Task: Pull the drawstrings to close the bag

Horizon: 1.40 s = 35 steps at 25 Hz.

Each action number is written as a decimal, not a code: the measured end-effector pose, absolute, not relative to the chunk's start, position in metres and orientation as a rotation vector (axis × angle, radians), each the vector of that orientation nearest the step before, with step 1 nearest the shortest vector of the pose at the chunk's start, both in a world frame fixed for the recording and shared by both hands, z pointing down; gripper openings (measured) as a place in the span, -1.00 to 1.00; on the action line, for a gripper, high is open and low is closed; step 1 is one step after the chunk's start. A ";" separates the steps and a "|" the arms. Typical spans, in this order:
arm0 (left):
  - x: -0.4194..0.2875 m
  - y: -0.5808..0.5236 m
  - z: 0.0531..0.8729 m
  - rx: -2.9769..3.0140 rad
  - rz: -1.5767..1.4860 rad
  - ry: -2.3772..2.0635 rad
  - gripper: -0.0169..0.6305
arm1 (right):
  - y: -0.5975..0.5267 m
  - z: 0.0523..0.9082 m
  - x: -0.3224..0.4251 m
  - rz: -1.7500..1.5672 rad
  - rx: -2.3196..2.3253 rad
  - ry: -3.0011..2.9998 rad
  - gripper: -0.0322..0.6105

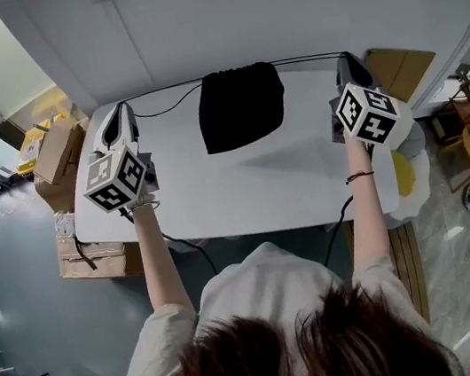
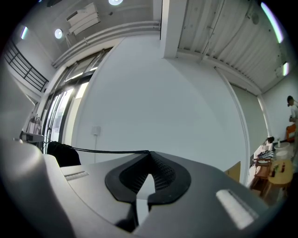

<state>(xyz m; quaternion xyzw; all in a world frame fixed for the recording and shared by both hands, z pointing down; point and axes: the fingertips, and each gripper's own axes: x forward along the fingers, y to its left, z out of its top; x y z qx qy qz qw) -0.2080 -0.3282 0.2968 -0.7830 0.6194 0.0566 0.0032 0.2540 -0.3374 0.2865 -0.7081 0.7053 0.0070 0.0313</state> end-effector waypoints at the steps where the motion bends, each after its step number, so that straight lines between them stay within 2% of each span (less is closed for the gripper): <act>1: -0.209 -0.328 0.297 -2.453 0.183 1.949 -0.94 | -0.337 0.286 0.254 0.024 -2.184 2.172 -0.86; 35: -0.213 -0.328 0.298 -2.407 0.140 1.953 -0.94 | -0.336 0.287 0.263 0.095 -2.230 2.183 -0.86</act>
